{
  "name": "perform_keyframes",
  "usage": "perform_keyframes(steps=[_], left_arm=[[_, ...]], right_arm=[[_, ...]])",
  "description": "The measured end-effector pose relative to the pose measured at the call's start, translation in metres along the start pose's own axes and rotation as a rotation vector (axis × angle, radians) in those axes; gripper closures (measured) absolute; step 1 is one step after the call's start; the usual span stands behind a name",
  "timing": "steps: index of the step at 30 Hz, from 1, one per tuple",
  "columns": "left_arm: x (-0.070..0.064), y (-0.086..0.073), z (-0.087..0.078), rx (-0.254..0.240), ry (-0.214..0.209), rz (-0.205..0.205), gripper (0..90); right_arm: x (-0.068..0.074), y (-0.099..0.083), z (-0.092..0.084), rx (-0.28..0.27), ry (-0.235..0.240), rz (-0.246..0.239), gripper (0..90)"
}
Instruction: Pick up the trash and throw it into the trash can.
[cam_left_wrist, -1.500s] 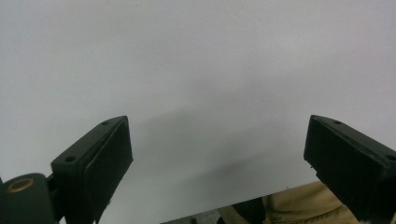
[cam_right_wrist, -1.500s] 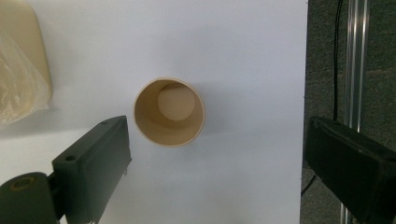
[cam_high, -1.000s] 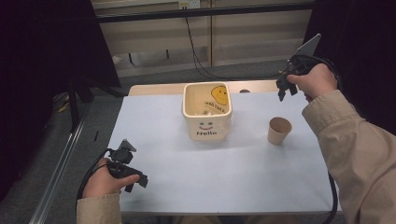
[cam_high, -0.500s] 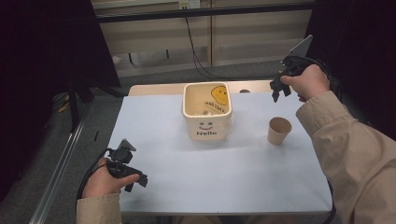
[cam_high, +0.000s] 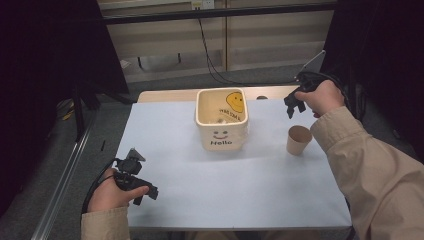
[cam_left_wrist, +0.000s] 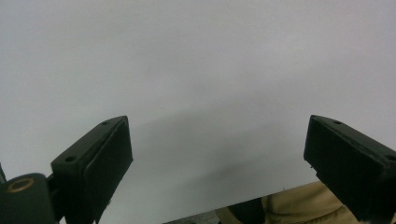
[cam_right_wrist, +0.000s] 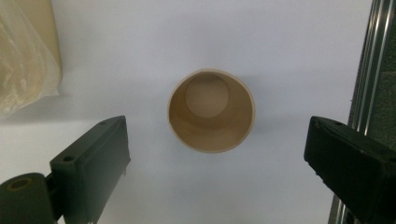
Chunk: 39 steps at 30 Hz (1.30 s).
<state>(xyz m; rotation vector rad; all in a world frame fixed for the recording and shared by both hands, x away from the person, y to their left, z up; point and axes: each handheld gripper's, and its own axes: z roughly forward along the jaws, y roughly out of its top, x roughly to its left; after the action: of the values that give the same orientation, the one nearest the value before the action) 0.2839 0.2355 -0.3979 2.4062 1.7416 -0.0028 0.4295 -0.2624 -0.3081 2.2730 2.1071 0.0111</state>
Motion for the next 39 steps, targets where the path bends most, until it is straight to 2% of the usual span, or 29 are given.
perform_keyframes(steps=[3, 8, 12, 15, 20, 21, 23, 24, 29, 30, 31, 33, 34, 39], left_arm=[[0.001, 0.001, 0.000, 0.009, 0.007, 0.013, 7.7], [0.001, 0.000, 0.001, -0.001, 0.000, -0.005, 7.6], [0.002, 0.000, 0.000, 0.003, -0.001, 0.008, 7.5], [0.001, 0.000, 0.000, -0.004, 0.001, -0.003, 7.5], [0.001, 0.000, 0.000, -0.005, 0.005, 0.000, 7.5], [0.001, 0.000, 0.000, -0.001, 0.003, 0.006, 7.5], [0.001, 0.000, 0.000, -0.004, 0.003, 0.004, 7.4], [0.001, 0.001, 0.000, -0.005, 0.007, 0.016, 7.4], [0.001, 0.000, 0.000, -0.007, 0.006, 0.013, 7.4], [0.002, 0.000, 0.000, -0.002, 0.006, 0.018, 7.4], [0.001, 0.000, 0.000, -0.005, -0.001, 0.001, 7.4], [0.001, 0.000, -0.001, -0.008, 0.005, 0.004, 7.4], [0.001, 0.000, -0.001, -0.013, 0.003, 0.000, 7.4], [0.001, 0.000, 0.000, -0.007, 0.006, 0.001, 7.4]], right_arm=[[-0.001, -0.001, 0.010, 0.006, 0.006, -0.002, 6.7], [0.001, -0.005, 0.030, 0.020, 0.008, 0.006, 6.8], [0.001, -0.006, 0.039, 0.030, 0.003, 0.008, 6.9], [0.002, -0.006, 0.048, 0.024, 0.004, 0.018, 7.0], [0.005, -0.006, 0.061, 0.035, -0.009, 0.016, 7.4], [0.003, -0.006, 0.063, 0.032, -0.011, 0.003, 7.4], [0.003, -0.006, 0.069, 0.026, -0.014, 0.012, 7.7], [0.003, -0.006, 0.069, 0.026, -0.014, 0.012, 7.7], [0.002, -0.005, 0.073, 0.042, -0.035, 0.004, 8.1], [0.002, -0.005, 0.075, 0.038, -0.025, 0.007, 8.7], [0.002, -0.005, 0.076, 0.046, -0.029, 0.003, 9.1], [0.003, -0.005, 0.079, 0.049, -0.033, -0.001, 9.4], [0.006, -0.006, 0.082, 0.051, -0.020, 0.018, 11.2], [0.005, -0.006, 0.086, 0.065, -0.037, 0.008, 14.1]])
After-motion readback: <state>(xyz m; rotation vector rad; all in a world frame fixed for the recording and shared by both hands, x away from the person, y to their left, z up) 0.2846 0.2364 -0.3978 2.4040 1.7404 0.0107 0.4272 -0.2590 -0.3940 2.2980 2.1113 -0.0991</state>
